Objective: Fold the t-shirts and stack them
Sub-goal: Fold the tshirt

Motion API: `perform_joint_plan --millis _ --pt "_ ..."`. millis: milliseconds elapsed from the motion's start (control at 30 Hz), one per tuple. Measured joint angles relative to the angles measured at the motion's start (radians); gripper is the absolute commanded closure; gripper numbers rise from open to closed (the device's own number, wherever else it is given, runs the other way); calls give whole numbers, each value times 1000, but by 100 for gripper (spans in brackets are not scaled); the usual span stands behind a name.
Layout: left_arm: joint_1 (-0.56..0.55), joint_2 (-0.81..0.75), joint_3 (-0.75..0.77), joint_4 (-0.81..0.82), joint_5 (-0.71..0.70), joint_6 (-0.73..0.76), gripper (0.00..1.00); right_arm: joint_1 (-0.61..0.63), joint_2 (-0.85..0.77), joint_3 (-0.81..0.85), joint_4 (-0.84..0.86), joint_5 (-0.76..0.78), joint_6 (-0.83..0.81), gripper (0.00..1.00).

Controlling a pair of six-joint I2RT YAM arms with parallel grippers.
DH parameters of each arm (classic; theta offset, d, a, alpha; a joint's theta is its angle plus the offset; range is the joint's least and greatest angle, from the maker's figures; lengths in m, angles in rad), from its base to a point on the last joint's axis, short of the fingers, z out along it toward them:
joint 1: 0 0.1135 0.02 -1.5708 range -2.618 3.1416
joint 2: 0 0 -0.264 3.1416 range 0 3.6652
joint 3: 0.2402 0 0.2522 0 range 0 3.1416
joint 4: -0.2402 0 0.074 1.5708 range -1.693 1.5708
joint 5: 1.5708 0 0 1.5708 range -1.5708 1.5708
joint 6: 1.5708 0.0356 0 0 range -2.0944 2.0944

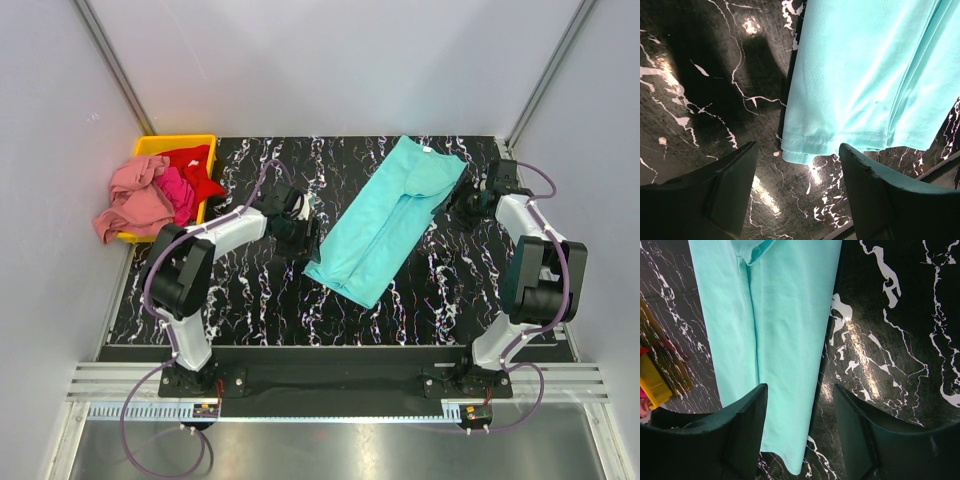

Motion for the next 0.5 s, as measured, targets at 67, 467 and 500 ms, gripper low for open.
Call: perform_joint_plan --millis 67,467,500 --pt "-5 3 0 -5 0 7 29 0 0 0 0 -1 0 38" --pt "-30 75 26 -18 -39 8 75 0 9 14 -1 3 -4 41" --pt "-31 75 25 -21 -48 11 81 0 17 24 0 4 -4 41"
